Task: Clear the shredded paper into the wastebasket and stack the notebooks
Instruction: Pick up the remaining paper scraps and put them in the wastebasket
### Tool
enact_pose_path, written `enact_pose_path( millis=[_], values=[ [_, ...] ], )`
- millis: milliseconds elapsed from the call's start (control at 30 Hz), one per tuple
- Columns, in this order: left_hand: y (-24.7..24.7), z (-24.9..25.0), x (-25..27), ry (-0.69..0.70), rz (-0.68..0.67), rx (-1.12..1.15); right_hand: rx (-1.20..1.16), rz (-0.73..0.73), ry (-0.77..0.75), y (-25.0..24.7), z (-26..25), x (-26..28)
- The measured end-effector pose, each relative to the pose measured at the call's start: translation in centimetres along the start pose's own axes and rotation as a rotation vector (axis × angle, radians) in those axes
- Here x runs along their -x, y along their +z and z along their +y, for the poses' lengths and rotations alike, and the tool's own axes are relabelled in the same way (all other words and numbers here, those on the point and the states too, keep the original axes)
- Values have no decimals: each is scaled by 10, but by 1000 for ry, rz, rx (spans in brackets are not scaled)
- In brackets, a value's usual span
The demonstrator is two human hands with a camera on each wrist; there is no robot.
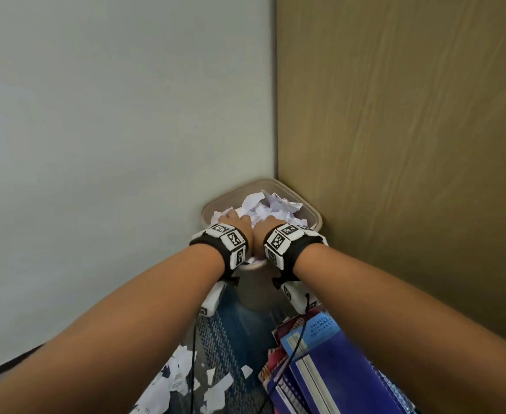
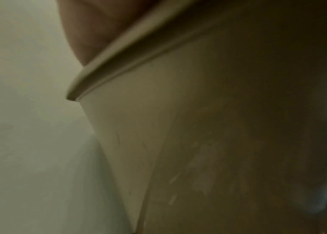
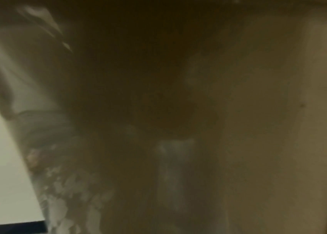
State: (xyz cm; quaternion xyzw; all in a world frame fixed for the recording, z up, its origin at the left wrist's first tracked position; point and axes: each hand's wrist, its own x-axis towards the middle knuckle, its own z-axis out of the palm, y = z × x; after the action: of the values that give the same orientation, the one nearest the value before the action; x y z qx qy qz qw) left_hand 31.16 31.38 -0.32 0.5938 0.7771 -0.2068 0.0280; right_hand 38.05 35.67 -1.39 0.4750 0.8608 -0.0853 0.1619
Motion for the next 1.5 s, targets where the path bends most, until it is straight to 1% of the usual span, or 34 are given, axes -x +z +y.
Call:
enact_pose_path(
  millis=[67,133,167,233,267,300,333,367,400,433,467,567,600,633,667,700,733,800,867,900,967,1033,1100,1133,1167,1200,1233,1267,1300,1333,1367,1433,1500],
  values=[
    [9,4,-5,-11,-36,-1,-71,-14,9,4,1,-3],
    [9,3,-14,-6,-66,-2,-102,25,-20,0,5,3],
    [5,2,-20,3,-87,-7,-77,40,-8,-2,6,2],
    [-12,-4,-16,-6,-85,90,-59,29,-3,-10,10,-6],
    [-25,-9,-7,0,-71,138,-61,2,12,-12,13,-22],
    [-38,-13,0,23,-58,199,-90,9,18,-10,20,-35],
    [-47,-20,6,52,-48,263,-167,53,13,-12,26,-41],
    [-55,-27,9,65,-41,339,-238,82,14,-24,30,-29],
    [-60,-33,11,64,-28,405,-281,86,28,-45,28,0],
    [-64,-40,14,60,-17,454,-291,89,16,-63,27,25],
    [-68,-46,19,58,-12,483,-317,88,10,-77,32,38],
    [-76,-59,34,91,18,546,-447,171,4,-93,38,41],
    [-78,-61,40,109,34,563,-468,206,29,-94,35,41],
    [-81,-63,46,129,52,577,-490,272,24,-97,32,49],
    [-83,-67,51,135,76,592,-518,334,45,-98,29,50],
    [-84,-68,54,133,106,615,-557,428,52,-99,28,54],
    [-84,-71,58,135,151,646,-605,500,58,-101,24,57],
    [-81,-79,68,111,276,718,-668,595,38,-100,14,61],
    [-76,-91,79,53,425,805,-638,667,-34,-101,-2,71],
    [-63,-104,91,8,458,844,-625,680,-88,-95,-20,78],
    [-45,-120,101,-57,518,879,-606,713,-179,-88,-41,89],
    [-7,-140,120,-113,486,859,-580,675,-305,-68,-72,99],
    [47,-159,140,-148,374,789,-509,578,-429,-40,-103,108],
    [76,-168,151,-150,271,735,-469,511,-476,-24,-116,111],
    [110,-177,164,-153,130,679,-435,428,-517,-5,-129,112],
    [140,-182,176,-155,-22,620,-407,344,-537,14,-137,112],
    [166,-186,188,-168,-148,549,-374,257,-538,32,-141,110],
    [193,-191,203,-195,-247,493,-331,160,-530,50,-145,108],
    [217,-195,220,-226,-317,480,-285,64,-518,71,-150,106],
    [239,-197,235,-257,-348,499,-248,-19,-486,91,-150,104],
    [259,-196,252,-284,-362,505,-225,-83,-435,114,-149,102],
    [299,-190,280,-290,-379,522,-205,-179,-261,163,-141,99],
    [334,-178,302,-297,-360,565,-191,-218,-64,211,-131,101]
  ],
)
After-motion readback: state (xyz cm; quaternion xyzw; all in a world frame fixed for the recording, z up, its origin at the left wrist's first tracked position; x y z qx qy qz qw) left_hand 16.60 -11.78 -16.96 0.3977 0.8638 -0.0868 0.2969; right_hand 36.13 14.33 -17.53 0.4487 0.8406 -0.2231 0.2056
